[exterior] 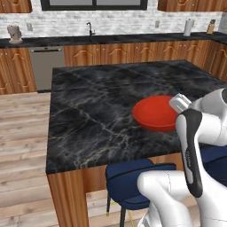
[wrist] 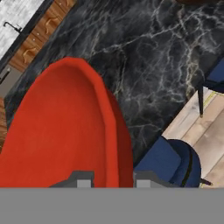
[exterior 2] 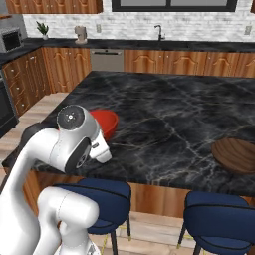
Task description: Pick up the bowls from the cabinet and place each bowl in front of a stool on the dining counter.
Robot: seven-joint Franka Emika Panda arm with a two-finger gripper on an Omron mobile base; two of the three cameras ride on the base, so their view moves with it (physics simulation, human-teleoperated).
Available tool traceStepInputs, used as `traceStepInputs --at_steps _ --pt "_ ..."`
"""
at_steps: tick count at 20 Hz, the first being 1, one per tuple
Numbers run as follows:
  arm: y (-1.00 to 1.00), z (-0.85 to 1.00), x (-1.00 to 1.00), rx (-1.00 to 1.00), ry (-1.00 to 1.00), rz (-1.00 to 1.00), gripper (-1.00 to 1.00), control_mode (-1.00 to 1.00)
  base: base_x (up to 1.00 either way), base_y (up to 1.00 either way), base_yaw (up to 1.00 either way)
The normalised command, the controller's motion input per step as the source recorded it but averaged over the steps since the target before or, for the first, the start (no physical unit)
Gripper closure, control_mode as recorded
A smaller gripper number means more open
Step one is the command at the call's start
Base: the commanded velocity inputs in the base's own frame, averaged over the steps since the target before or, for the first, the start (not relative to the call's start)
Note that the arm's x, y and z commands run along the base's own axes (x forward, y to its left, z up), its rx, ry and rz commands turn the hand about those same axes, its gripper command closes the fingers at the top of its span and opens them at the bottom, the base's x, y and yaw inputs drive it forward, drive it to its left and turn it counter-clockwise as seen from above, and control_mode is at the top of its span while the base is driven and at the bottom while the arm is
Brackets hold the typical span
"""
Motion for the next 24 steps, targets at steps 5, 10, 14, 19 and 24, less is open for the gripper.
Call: traceStepInputs --at_steps 5,10,14,19,24 --pt "0.0 -0.44 0.32 0.0 0.0 -0.09 1.0 -1.0 0.0 0.0 0.0" --pt "0.0 -0.45 0.24 0.0 0.0 -0.05 1.0 -1.0 0.0 0.0 0.0" --pt "0.0 -0.4 0.33 0.03 0.0 0.0 1.0 -1.0 0.0 0.0 0.0" --pt "0.01 -0.38 0.4 0.02 0.0 0.0 1.0 -1.0 0.0 0.0 0.0" --pt "0.05 -0.37 0.46 0.0 0.0 0.0 1.0 -1.0 0.0 0.0 0.0"
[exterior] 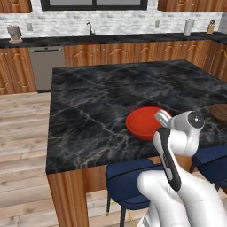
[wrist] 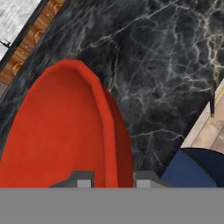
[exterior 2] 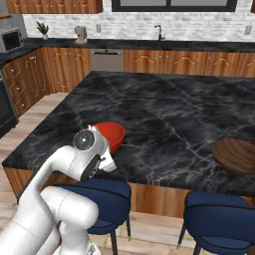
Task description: Pick up the bowls from the cabinet and place each bowl in front of a stool on the dining counter.
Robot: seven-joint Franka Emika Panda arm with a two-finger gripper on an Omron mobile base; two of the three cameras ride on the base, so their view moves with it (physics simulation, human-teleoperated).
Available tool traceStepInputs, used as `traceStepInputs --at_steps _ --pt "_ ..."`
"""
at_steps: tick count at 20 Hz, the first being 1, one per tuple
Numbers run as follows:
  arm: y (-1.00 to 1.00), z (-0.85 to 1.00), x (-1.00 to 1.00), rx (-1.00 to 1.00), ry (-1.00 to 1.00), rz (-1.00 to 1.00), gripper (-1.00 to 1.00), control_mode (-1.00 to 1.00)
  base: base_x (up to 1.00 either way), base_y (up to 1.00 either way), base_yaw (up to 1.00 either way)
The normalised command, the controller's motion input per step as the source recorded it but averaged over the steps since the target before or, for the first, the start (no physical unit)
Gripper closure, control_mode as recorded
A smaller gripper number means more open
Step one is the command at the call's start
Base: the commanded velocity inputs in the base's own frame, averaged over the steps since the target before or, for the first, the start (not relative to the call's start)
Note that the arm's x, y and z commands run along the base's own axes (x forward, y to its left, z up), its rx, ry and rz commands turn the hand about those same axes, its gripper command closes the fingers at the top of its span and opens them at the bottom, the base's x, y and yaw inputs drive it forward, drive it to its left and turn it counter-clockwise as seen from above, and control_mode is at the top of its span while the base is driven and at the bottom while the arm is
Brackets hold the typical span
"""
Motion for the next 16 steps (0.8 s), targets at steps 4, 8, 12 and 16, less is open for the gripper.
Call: traceStepInputs --at_steps 4,8,12,16 --pt "0.07 -0.37 0.39 0.0 0.0 0.0 1.0 -1.0 0.0 0.0 0.0" --pt "0.18 -0.44 0.13 0.0 0.0 0.0 1.0 -1.0 0.0 0.0 0.0" --pt "0.16 -0.48 0.22 0.0 0.0 0.0 1.0 -1.0 0.0 0.0 0.0" --pt "0.1 -0.48 0.25 0.0 0.0 0.0 1.0 -1.0 0.0 0.0 0.0"
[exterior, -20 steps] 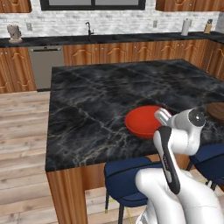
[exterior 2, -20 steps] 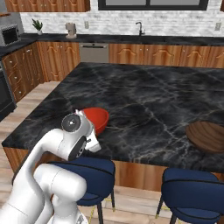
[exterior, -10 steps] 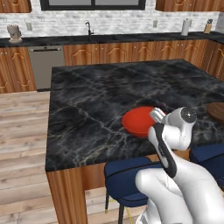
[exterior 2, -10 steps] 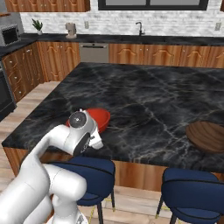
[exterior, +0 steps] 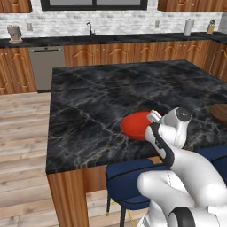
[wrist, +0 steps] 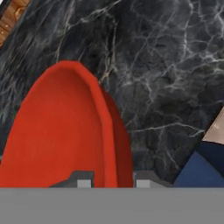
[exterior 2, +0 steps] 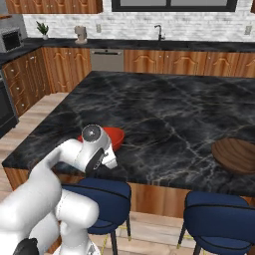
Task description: Pick up the bowls from the cabinet and place each bowl in front of a stool on the dining counter.
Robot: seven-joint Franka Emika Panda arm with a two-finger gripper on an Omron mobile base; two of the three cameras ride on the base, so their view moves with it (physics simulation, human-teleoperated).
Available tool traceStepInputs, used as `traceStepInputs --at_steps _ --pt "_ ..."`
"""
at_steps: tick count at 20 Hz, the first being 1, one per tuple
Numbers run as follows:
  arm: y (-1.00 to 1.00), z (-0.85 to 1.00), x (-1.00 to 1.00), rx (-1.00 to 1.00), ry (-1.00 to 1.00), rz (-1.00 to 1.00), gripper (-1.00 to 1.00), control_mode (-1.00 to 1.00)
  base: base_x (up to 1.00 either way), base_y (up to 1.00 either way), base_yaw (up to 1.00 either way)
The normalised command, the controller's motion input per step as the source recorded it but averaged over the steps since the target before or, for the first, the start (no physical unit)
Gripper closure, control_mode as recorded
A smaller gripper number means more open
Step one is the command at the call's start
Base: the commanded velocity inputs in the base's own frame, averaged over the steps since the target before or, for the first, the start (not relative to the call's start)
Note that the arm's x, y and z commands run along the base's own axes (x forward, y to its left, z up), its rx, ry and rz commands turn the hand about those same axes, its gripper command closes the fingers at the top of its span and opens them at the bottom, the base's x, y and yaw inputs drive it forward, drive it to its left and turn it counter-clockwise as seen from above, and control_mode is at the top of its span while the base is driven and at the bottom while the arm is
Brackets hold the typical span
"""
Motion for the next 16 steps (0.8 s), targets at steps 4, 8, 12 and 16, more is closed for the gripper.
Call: traceStepInputs --at_steps 4,8,12,16 --pt "0.05 -0.51 0.27 0.0 0.0 0.0 1.0 -1.0 0.0 0.0 0.0" --pt "0.06 -0.53 0.27 0.0 0.0 0.0 1.0 -1.0 0.0 0.0 0.0" --pt "0.06 -0.53 0.31 0.01 0.0 0.01 1.0 -1.0 0.0 0.0 0.0" --pt "0.01 -0.48 0.36 0.01 0.0 0.0 1.0 -1.0 0.0 0.0 0.0"
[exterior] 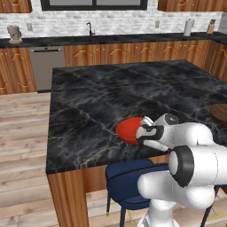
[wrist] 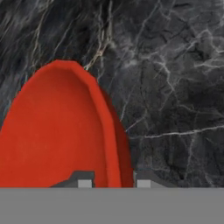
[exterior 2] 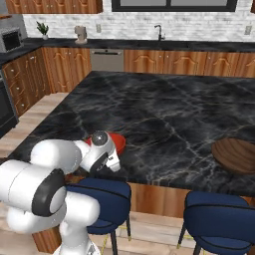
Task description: Pick up the bowls from the cabinet and place each bowl in front of a stool on the dining counter.
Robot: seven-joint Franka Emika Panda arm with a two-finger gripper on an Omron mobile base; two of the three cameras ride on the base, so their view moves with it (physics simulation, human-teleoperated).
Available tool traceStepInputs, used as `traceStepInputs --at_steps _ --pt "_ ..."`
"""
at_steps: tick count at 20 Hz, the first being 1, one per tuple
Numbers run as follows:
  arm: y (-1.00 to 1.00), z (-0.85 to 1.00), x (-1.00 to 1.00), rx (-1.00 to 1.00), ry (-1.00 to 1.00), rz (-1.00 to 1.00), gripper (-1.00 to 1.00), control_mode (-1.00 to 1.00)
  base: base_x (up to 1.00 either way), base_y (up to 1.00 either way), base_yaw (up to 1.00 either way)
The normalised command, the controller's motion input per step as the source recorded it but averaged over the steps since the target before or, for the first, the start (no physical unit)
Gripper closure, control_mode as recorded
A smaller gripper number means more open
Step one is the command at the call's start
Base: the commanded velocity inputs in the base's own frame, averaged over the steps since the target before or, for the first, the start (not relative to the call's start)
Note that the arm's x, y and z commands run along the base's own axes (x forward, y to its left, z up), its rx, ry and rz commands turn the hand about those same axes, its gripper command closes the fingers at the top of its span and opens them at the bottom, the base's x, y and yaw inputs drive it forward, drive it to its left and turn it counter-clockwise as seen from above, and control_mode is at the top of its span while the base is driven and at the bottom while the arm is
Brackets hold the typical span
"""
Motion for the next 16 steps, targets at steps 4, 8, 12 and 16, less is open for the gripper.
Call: traceStepInputs --at_steps 4,8,12,16 --pt "0.0 -0.39 0.49 0.02 0.0 0.0 1.0 -1.0 0.0 0.0 0.0" --pt "0.0 -0.2 0.37 0.01 0.0 0.0 1.0 -1.0 0.0 0.0 0.0" --pt "-0.16 0.31 -0.24 0.0 -0.08 0.0 -1.0 -1.0 0.0 0.0 0.0" --pt "-0.23 0.99 -0.16 -0.04 -0.29 0.0 -1.0 -1.0 0.0 0.0 0.0"
